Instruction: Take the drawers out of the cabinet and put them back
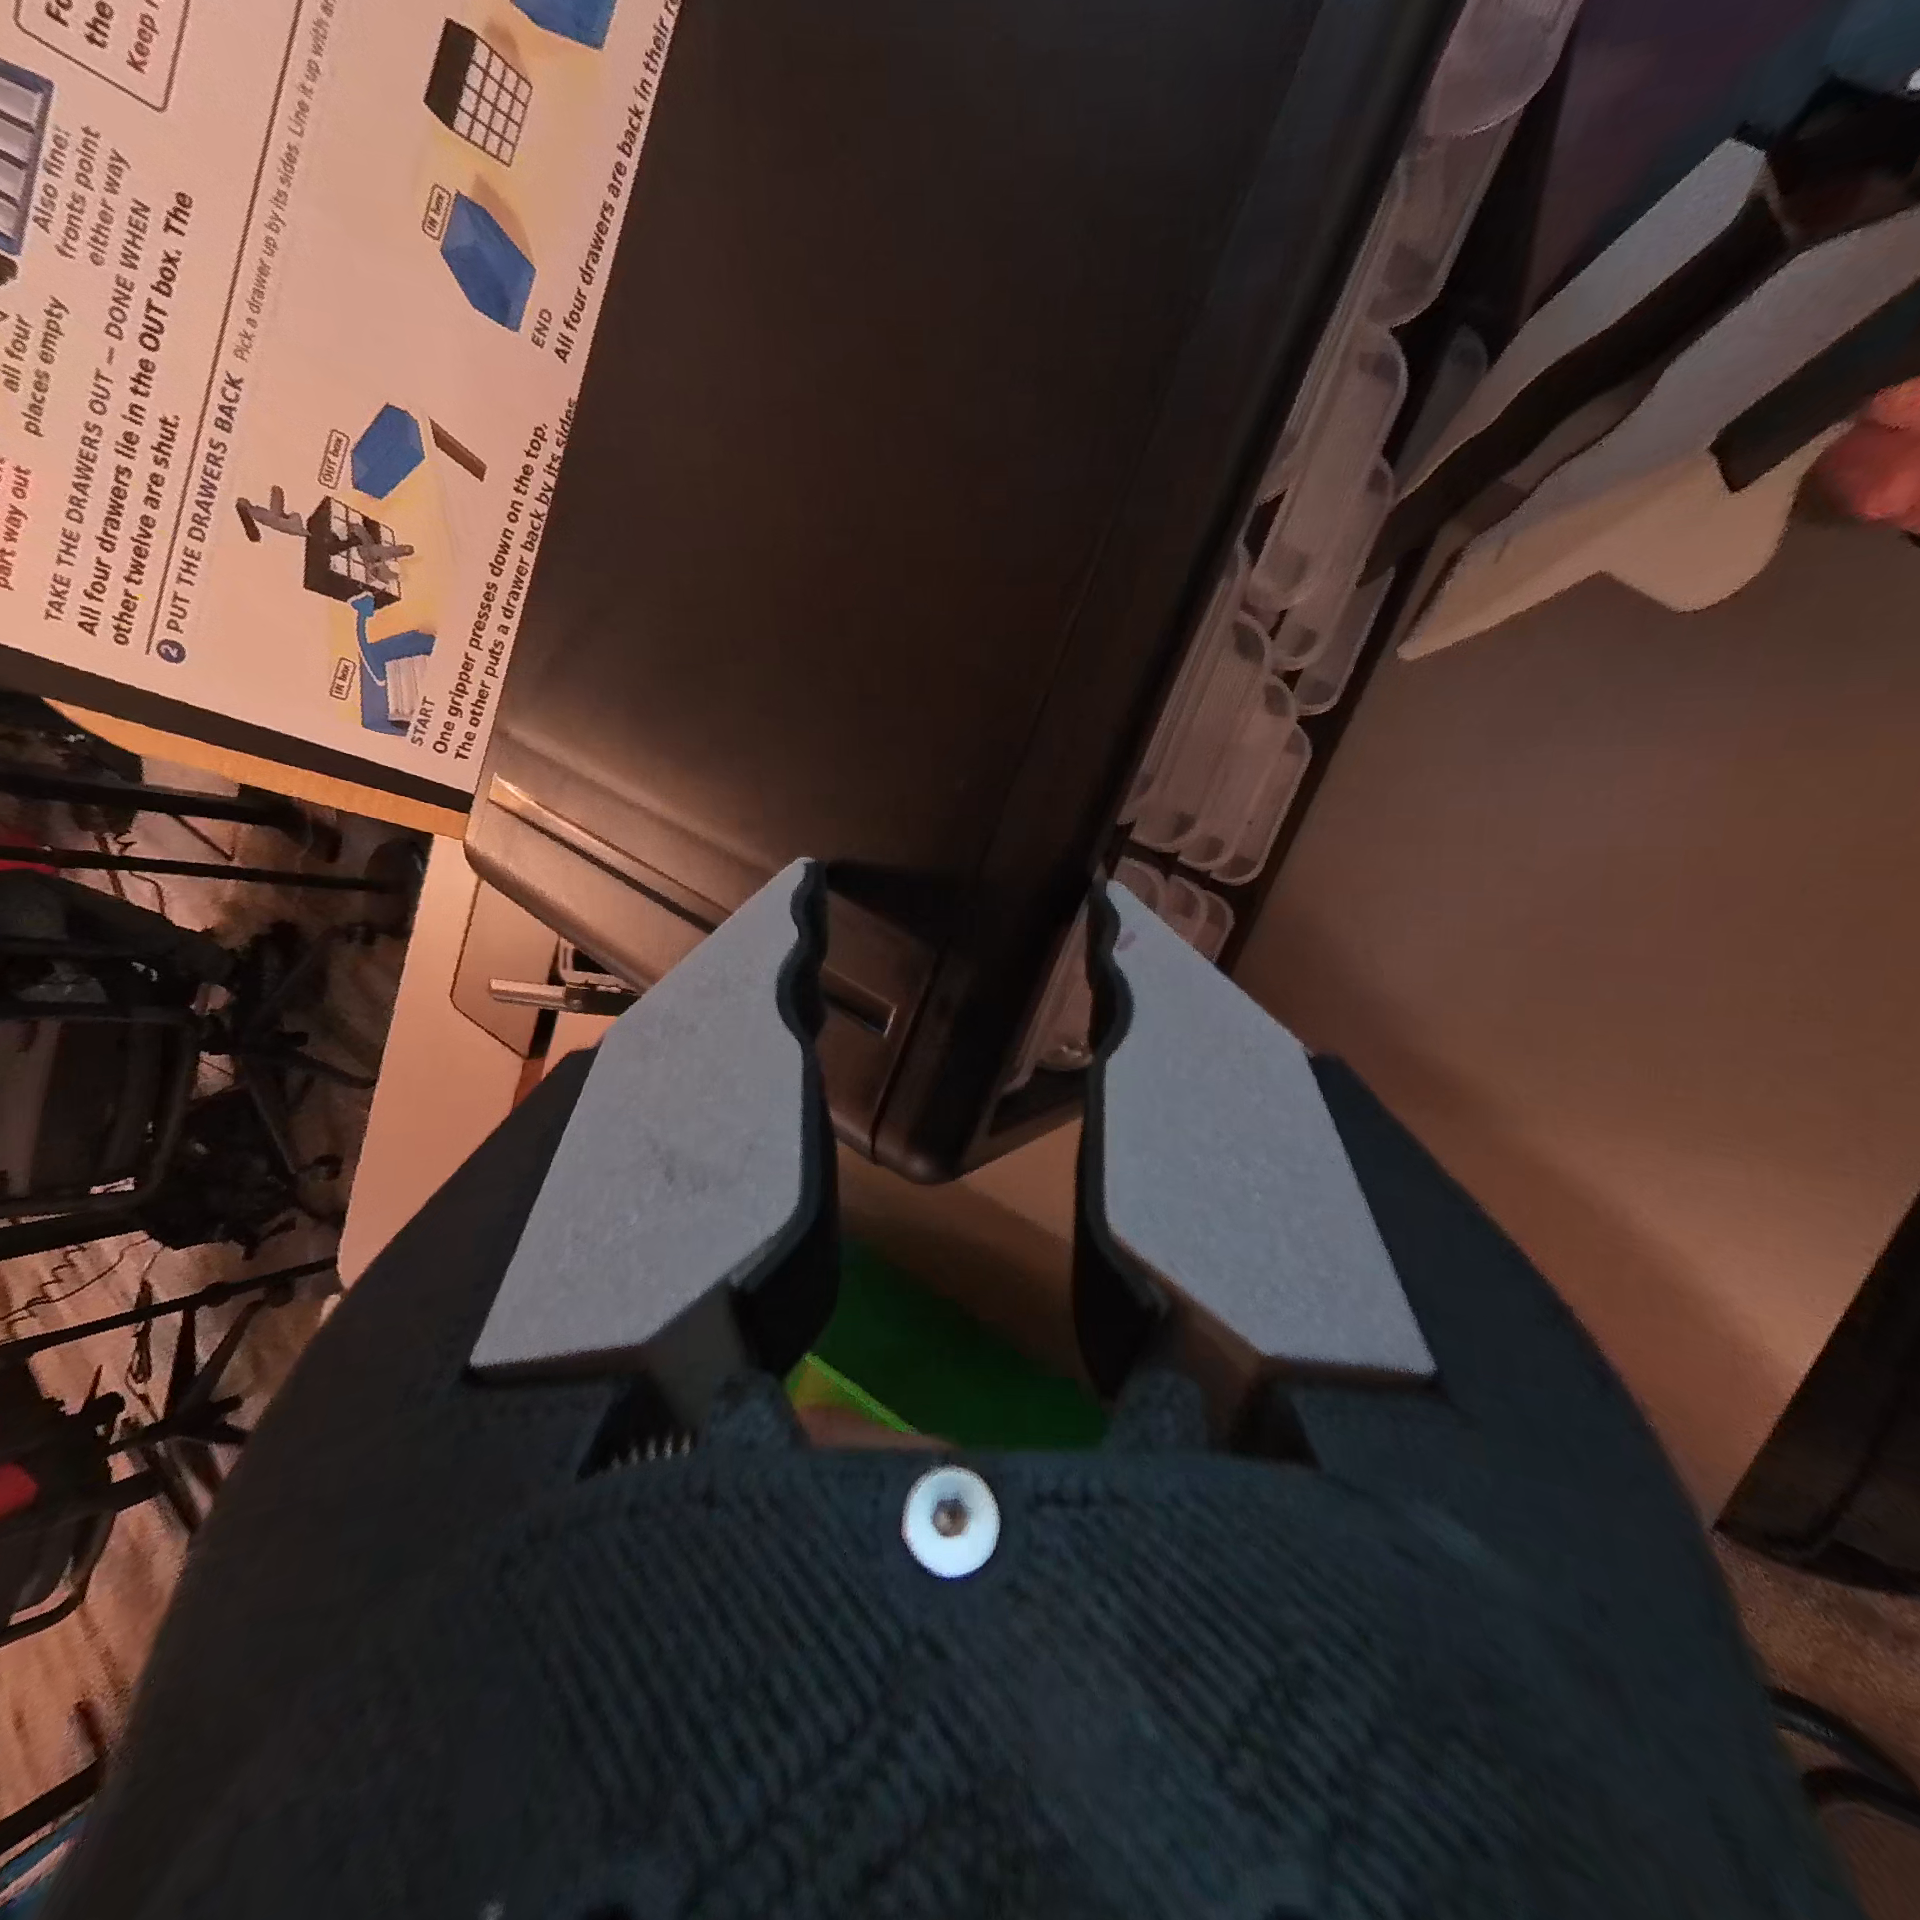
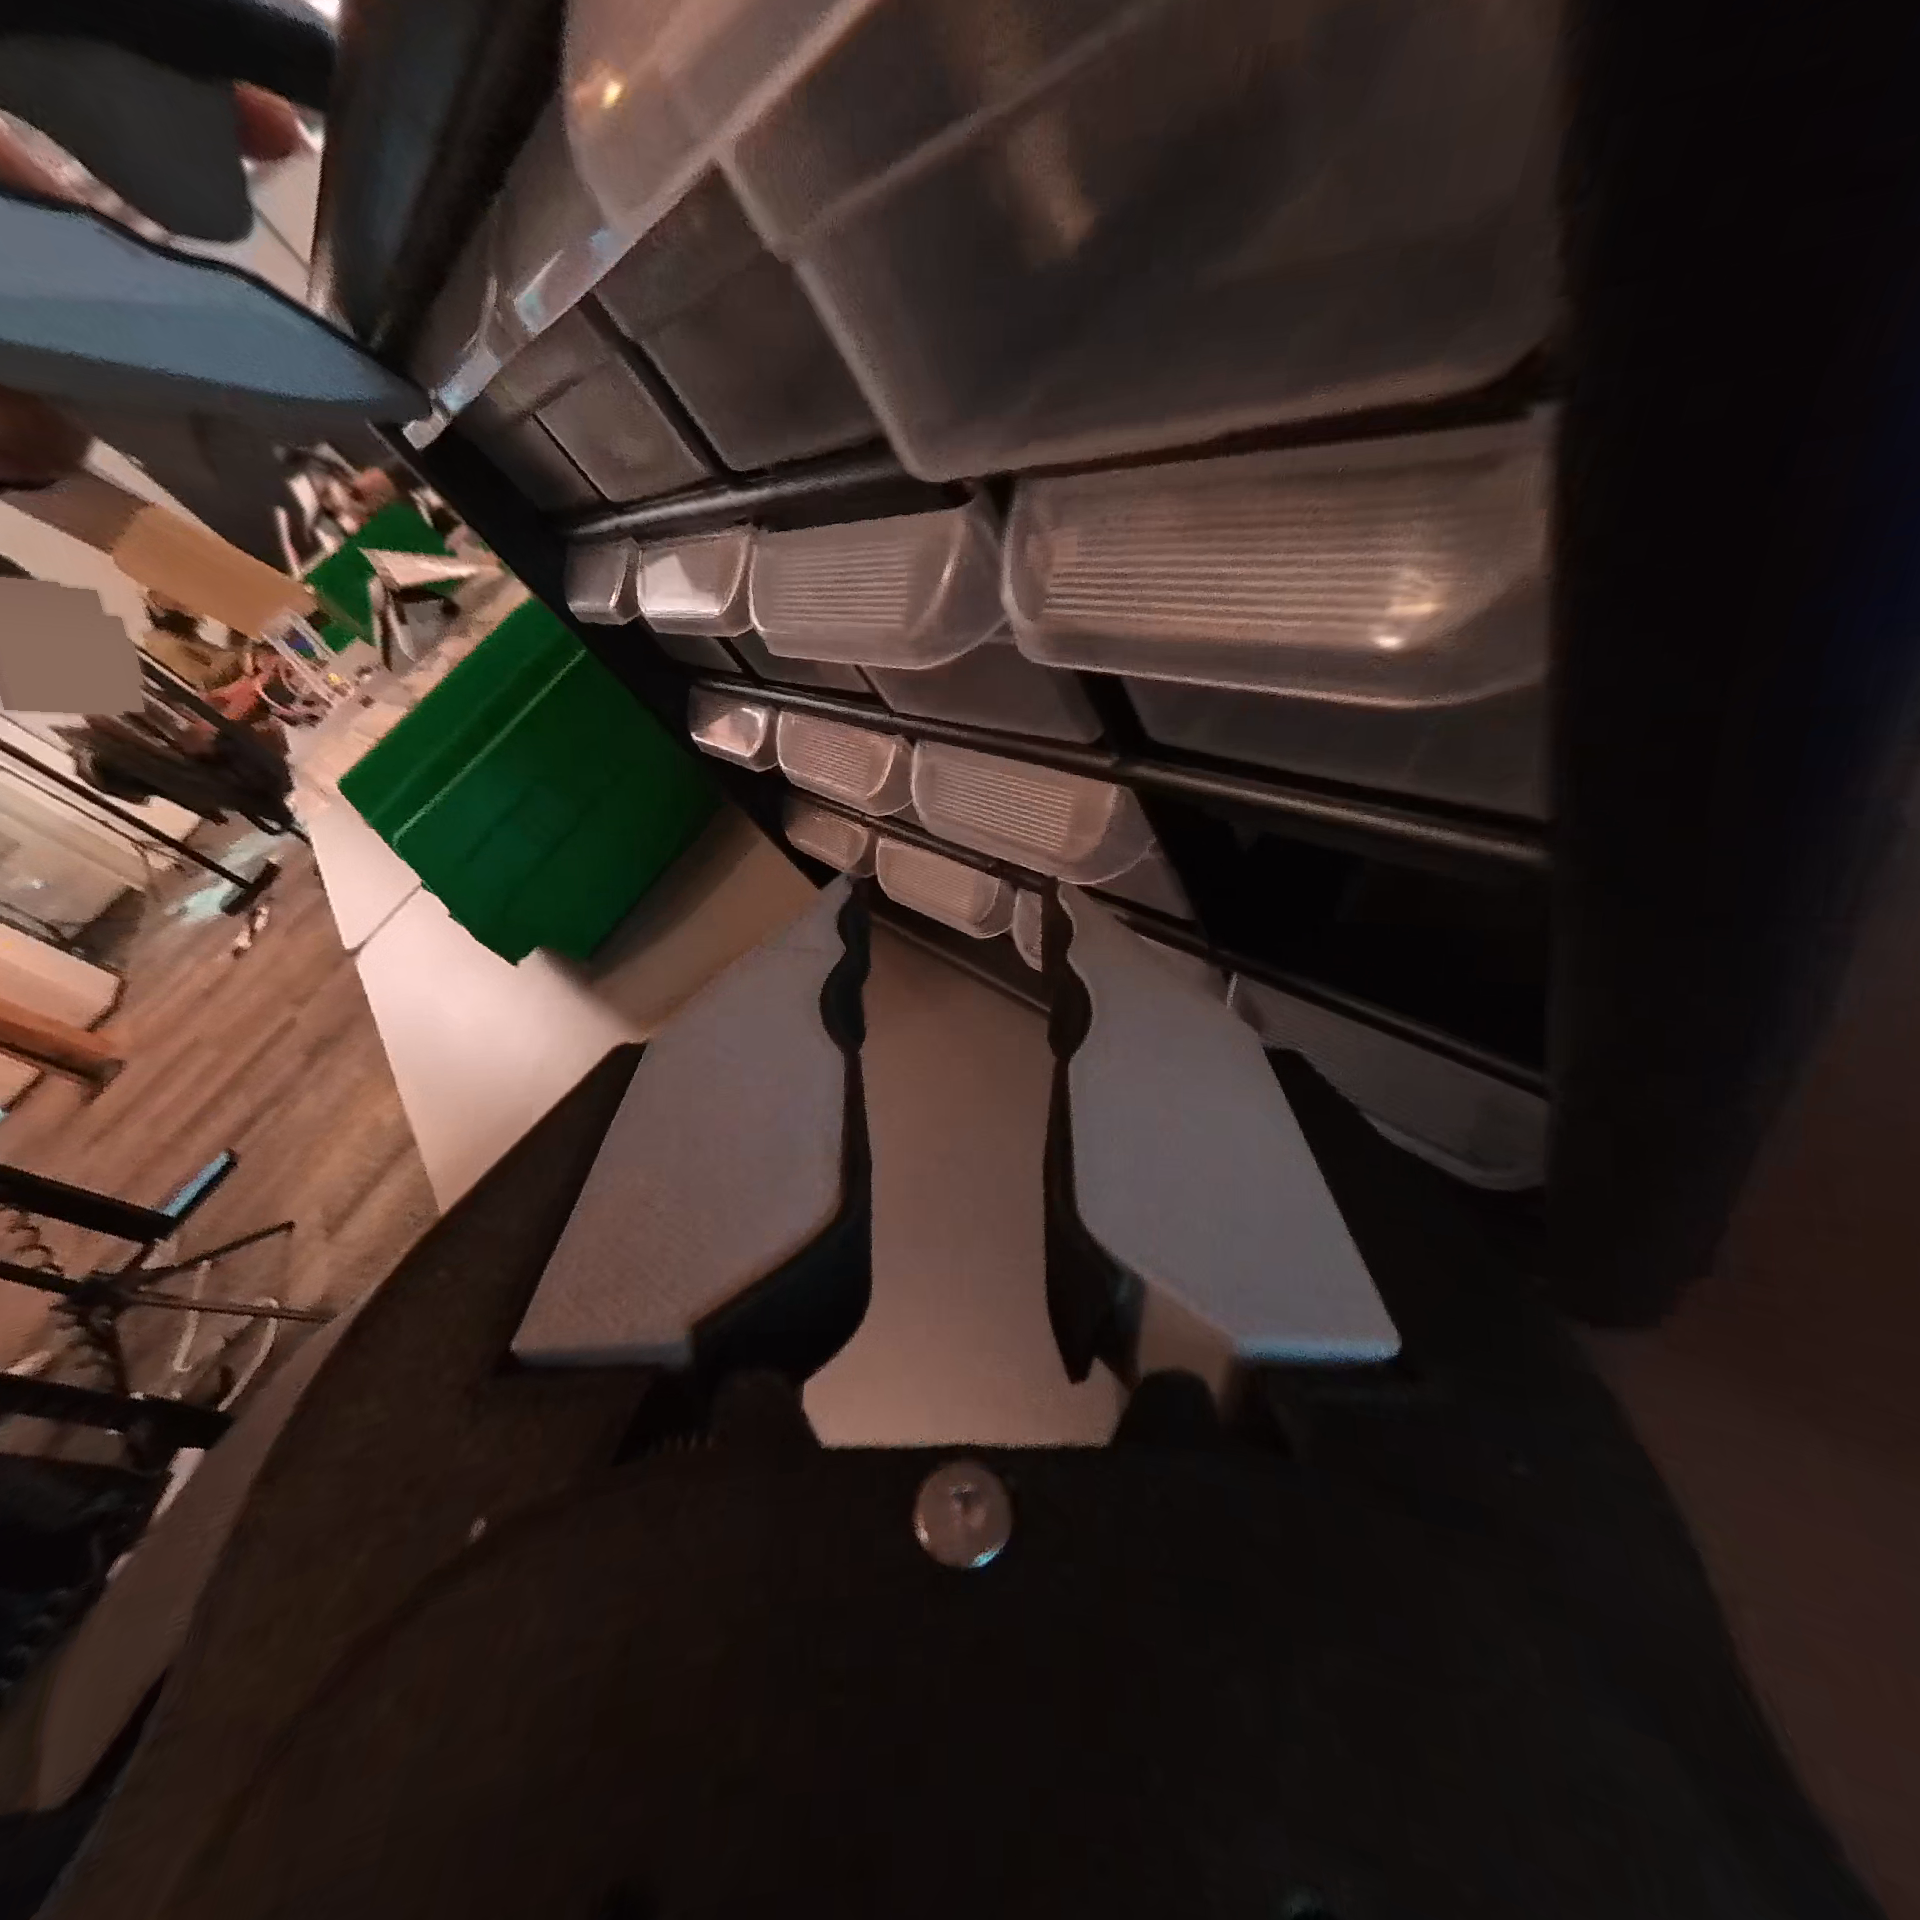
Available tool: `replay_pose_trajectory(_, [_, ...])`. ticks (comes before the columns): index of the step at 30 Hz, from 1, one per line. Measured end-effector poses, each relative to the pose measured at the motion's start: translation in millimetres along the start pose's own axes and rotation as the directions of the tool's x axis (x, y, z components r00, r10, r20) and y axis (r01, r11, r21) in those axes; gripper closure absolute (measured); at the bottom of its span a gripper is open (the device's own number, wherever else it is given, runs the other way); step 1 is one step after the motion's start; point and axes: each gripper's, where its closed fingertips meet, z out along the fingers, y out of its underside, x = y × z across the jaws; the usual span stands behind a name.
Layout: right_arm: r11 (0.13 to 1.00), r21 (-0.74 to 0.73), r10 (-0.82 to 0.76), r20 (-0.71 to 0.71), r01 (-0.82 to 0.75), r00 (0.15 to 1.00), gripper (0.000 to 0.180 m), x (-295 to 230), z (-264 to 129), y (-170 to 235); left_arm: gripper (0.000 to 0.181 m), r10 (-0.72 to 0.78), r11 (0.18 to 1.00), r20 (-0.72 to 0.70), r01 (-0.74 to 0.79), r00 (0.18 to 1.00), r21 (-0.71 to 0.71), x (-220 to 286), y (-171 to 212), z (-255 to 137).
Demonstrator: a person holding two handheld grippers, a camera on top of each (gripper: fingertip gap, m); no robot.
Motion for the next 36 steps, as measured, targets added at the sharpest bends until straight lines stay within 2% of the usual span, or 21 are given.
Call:
replay_pose_trajectory(4, [0.998,0.032,0.044,0.05,-0.046,0.998,0.148,-0.5,-2.9,-1.6,0.132,0.004,1.0,0.004,-0.004,1.0,-0.009,0.0,0.0,0.0])
replay_pose_trajectory(8, [0.998,0.049,0.045,-0.004,-0.045,0.999,0.144,10.5,-4.5,-1.8,0.132,0.002,1.0,0.003,-0.002,1.0,-0.007,-0.1,0.1,0.0])
replay_pose_trajectory(12, [0.994,0.074,0.072,0.039,-0.075,0.997,0.144,7.1,-4.7,-5.4,0.132,0.005,1.0,0.004,-0.005,1.0,-0.017,-0.1,0.0,-0.1])
replay_pose_trajectory(19, [0.981,0.083,0.166,0.109,-0.176,0.98,0.159,8.5,-1.1,-6.5,0.132,0.006,1.0,0.006,-0.006,1.0,-0.019,-0.1,0.1,0.0])
replay_pose_trajectory(22, [0.973,0.072,0.209,0.13,-0.219,0.969,0.157,9.4,1.0,-2.9,0.132,0.007,1.0,0.007,-0.007,1.0,-0.019,0.0,0.1,-0.1])
replay_pose_trajectory(28, [0.956,0.131,0.244,0.146,-0.263,0.959,0.165,12.7,-2.0,-8.9,0.132,0.007,1.0,0.008,-0.007,1.0,-0.021,0.0,0.2,0.0])
replay_pose_trajectory(36, [0.929,0.161,0.304,0.182,-0.334,0.935,0.156,7.9,-2.3,-10.2,0.132,0.008,0.999,0.01,-0.007,1.0,-0.034,0.0,0.3,0.1])
